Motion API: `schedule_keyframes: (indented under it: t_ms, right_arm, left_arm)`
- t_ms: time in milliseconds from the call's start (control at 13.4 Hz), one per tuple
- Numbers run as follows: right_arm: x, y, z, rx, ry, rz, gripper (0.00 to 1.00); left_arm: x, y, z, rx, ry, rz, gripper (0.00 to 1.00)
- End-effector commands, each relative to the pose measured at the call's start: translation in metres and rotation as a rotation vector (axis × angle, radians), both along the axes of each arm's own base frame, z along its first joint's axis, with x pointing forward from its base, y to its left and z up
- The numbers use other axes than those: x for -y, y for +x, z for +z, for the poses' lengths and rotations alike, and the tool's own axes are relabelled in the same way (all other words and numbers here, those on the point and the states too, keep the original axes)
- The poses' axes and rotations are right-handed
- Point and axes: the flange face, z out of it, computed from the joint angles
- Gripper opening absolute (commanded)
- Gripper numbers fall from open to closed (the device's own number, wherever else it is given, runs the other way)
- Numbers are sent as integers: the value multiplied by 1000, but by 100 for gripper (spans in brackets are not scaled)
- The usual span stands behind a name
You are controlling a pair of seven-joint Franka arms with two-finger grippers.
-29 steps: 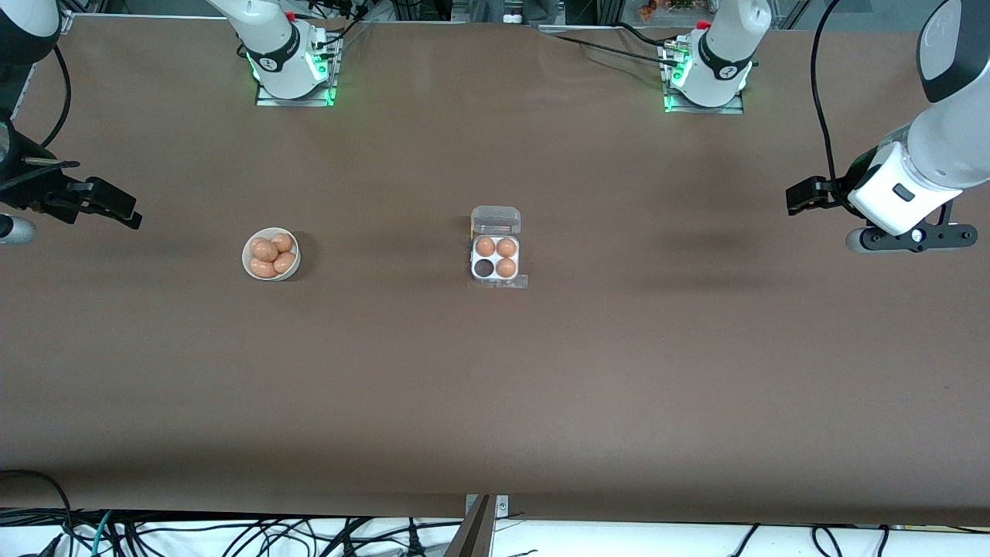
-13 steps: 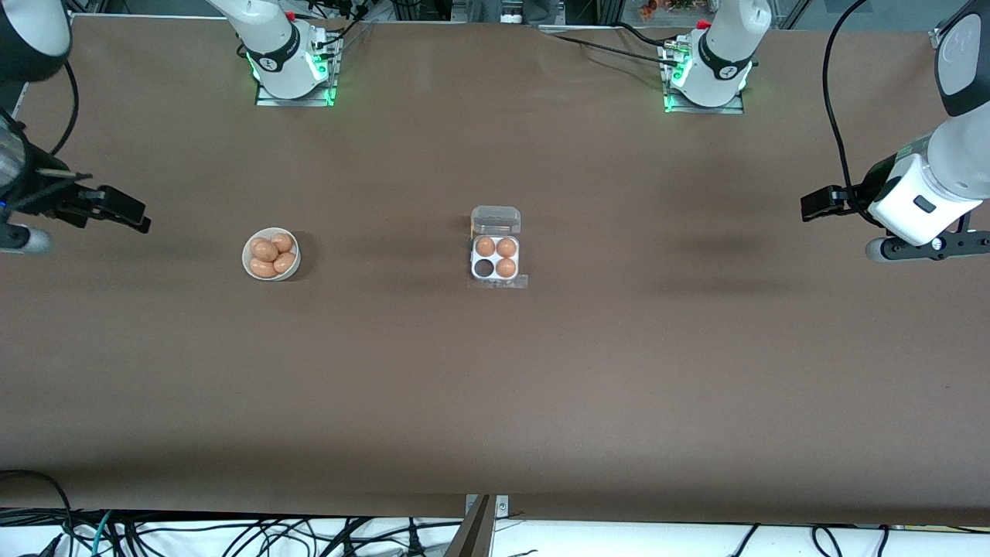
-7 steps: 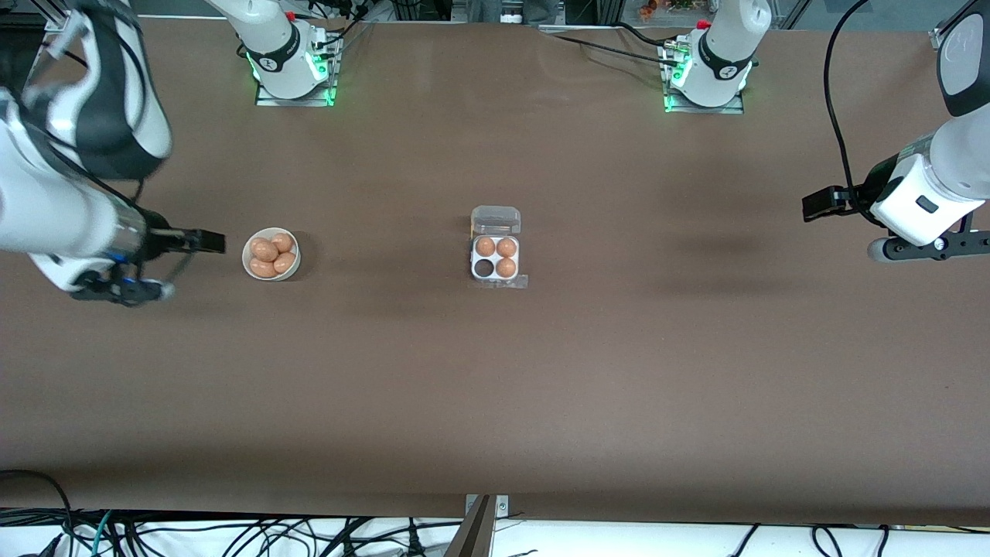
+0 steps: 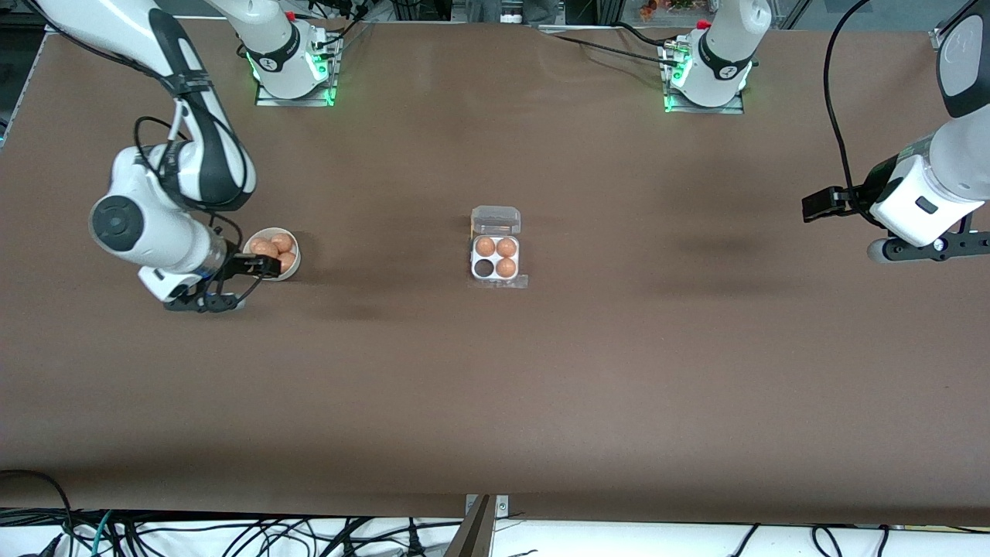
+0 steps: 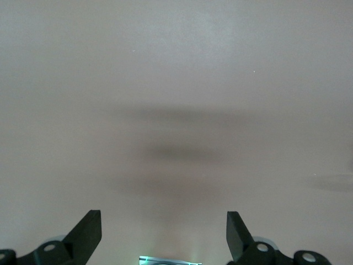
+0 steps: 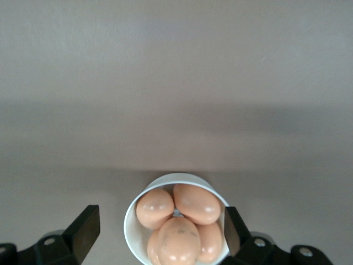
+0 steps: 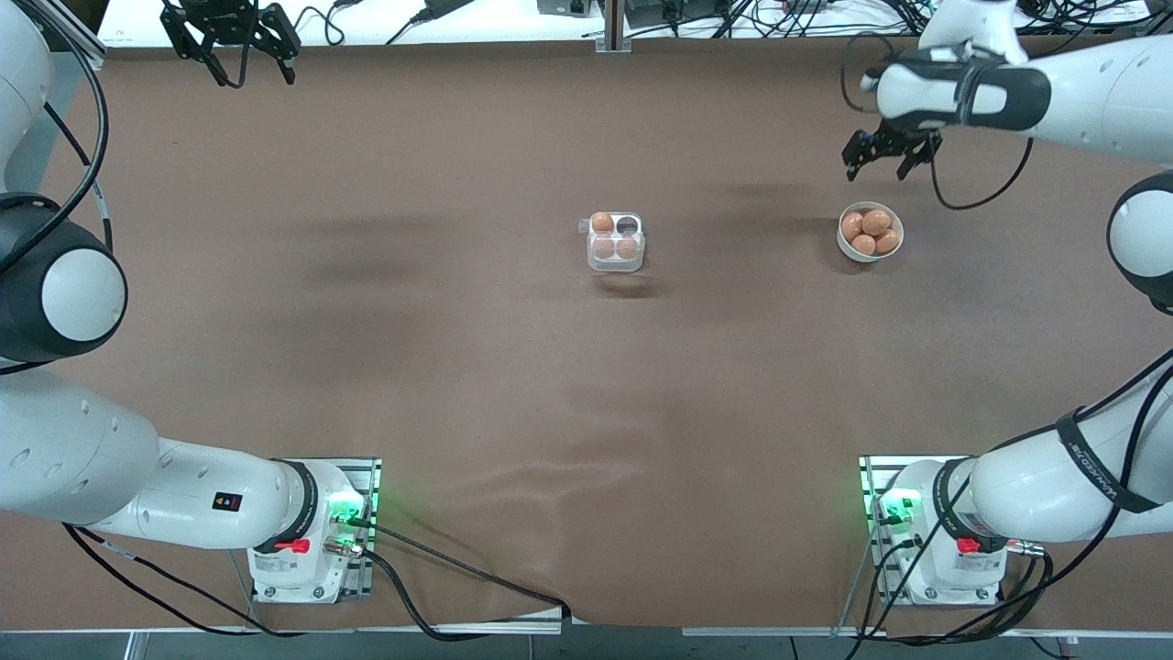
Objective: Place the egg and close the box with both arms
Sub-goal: 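Move the right gripper over the egg bowl and lower it, then close the right gripper on one brown egg in the bowl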
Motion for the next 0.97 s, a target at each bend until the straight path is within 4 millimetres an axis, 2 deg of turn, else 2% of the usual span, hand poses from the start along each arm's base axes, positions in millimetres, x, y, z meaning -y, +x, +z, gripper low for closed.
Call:
schedule_keyframes:
  t_ms: [0, 149, 746, 821, 896]
  right_arm:
    - [3, -39, 0, 56, 3, 15, 100]
    - [4, -51, -15, 72, 4, 16, 100]
    - [6, -54, -30, 43, 4, 61, 98]
    - [6, -54, -31, 41, 4, 61, 88]
    - [6, -54, -32, 40, 4, 61, 70]
  left_arm:
    - [-2, 4, 4, 8, 12, -11, 100]
    - [-2, 4, 4, 8, 12, -11, 100]
    - [0, 4, 5, 10, 11, -14, 100]
    - [0, 4, 4, 8, 12, -14, 100]
    - [1, 4, 4, 8, 12, -15, 100]
